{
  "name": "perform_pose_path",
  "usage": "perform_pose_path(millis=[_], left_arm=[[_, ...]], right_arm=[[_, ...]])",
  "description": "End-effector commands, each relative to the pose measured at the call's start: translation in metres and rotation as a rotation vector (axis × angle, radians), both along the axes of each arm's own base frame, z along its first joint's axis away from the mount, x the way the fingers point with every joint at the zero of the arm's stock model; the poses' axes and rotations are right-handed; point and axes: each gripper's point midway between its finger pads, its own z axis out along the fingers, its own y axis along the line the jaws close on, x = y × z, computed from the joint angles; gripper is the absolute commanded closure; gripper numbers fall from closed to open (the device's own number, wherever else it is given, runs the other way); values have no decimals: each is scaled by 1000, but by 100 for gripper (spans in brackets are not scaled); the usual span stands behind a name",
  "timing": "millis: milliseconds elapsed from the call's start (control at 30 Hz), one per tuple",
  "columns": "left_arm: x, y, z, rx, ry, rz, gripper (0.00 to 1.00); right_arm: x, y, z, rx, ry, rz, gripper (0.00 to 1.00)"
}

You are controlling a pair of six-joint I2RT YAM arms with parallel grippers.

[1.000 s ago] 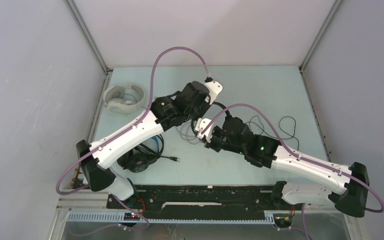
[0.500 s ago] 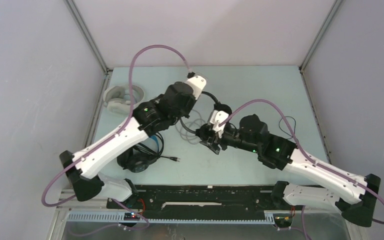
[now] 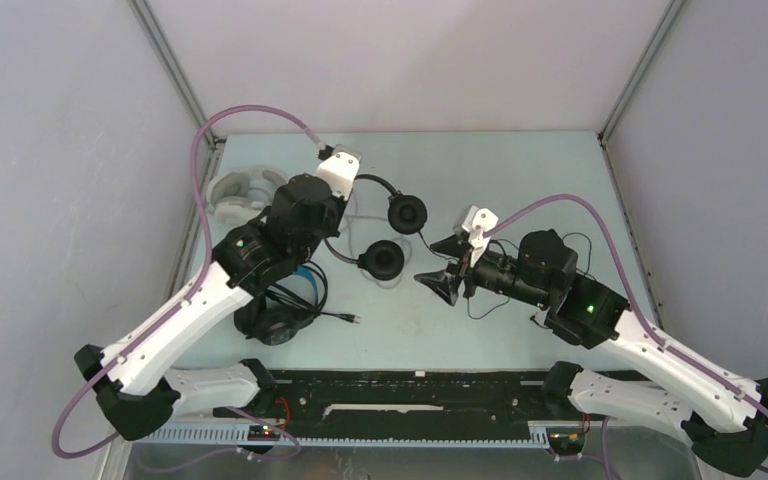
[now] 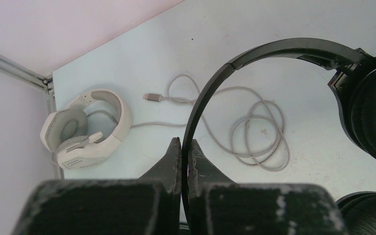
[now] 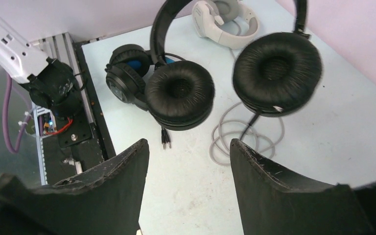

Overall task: Wrap the headphones
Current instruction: Pick up the headphones from the center of the board, then wrap the headphones cable around the headphones.

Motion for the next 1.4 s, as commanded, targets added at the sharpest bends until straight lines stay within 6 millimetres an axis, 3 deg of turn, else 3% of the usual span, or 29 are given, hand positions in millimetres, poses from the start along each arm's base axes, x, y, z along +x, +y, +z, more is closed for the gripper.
perform_pose_path(millis=[0,233,333,433,533,633,733,867,1000,1200,1367], left_arm=[[-1,13,27,-89,-105,33,100],[-14,16,32,-185,-116,-10,100],[-18,17,34,-217,-134,-22,100],[-20,19,35,-223,-158,-25,100],[-22,19,39,-229,-180,-40,100],[-26,16,45,-257,-193,-72,100],[-34,15,56,-318,-169,-84,100],[-45,12,70,-389,-151,-111,100],[-48,8,75,-404,-144,-137,100],[-45,20,77,-398,-157,-72,100],[-48,30,87,-449,-190,-31,100]], right_arm=[[6,-7,27,90,17,-70,37],[5,-4,8,42,-72,-20,36],[2,-5,25,126,-88,-20,36],[8,-9,58,294,-43,-98,37],[11,-12,68,379,30,-141,37],[-7,2,55,267,-68,13,36],[-12,5,44,181,-154,63,33],[-7,3,42,160,-203,46,32],[3,4,22,108,-230,16,32],[18,-4,0,120,-187,-97,34],[19,-10,-25,133,-164,-125,34]])
